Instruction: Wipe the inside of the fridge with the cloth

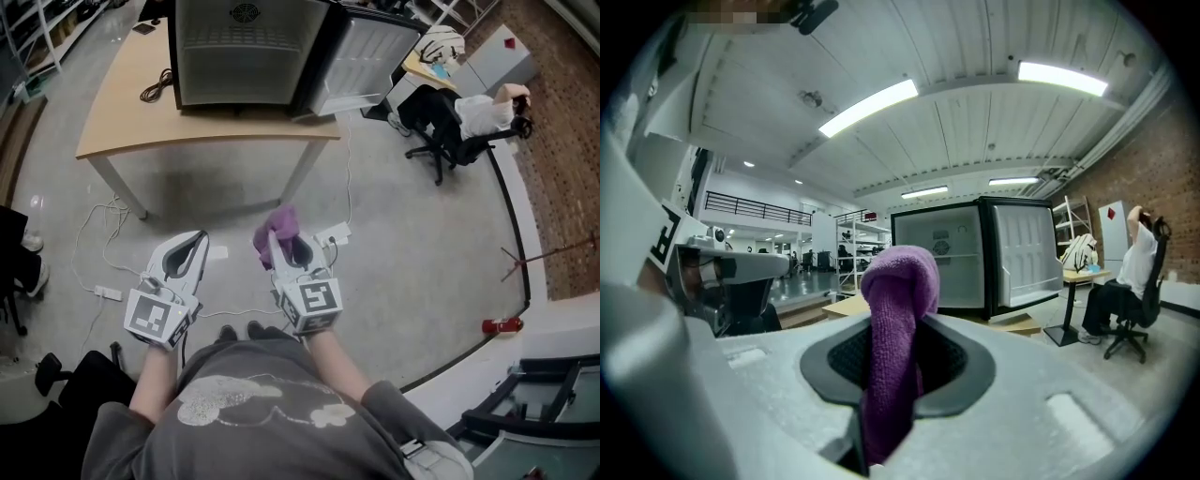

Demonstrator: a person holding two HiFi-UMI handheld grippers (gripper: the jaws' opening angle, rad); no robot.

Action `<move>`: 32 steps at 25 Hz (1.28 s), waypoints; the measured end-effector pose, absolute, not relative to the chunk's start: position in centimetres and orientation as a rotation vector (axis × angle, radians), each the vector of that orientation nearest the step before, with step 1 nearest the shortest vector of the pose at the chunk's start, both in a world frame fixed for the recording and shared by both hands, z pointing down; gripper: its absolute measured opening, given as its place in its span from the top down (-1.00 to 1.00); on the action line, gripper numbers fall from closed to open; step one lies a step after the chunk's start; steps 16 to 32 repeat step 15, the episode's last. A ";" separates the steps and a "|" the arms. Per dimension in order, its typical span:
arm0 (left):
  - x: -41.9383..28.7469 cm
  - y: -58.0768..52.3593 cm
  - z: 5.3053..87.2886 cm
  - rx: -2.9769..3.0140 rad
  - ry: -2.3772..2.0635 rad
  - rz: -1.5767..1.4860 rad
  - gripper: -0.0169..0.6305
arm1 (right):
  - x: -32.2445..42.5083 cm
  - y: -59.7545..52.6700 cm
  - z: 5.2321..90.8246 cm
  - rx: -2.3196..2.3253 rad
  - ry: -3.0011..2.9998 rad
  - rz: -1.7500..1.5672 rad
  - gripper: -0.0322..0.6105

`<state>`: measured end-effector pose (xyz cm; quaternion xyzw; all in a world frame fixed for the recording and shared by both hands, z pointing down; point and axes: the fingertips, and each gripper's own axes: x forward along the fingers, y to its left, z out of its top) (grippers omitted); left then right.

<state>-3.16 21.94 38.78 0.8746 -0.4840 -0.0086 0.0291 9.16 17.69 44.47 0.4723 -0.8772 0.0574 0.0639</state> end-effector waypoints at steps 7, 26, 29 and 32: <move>-1.7 21.5 37.2 2.701 -1.496 -0.045 0.89 | 9.3 16.8 44.0 1.340 -2.684 0.118 0.68; -2.1 21.4 36.7 2.717 -1.520 -0.055 0.89 | 8.5 16.9 42.2 1.303 -2.654 0.094 0.68; -2.1 21.4 36.7 2.717 -1.520 -0.055 0.89 | 8.5 16.9 42.2 1.303 -2.654 0.094 0.68; -2.1 21.4 36.7 2.717 -1.520 -0.055 0.89 | 8.5 16.9 42.2 1.303 -2.654 0.094 0.68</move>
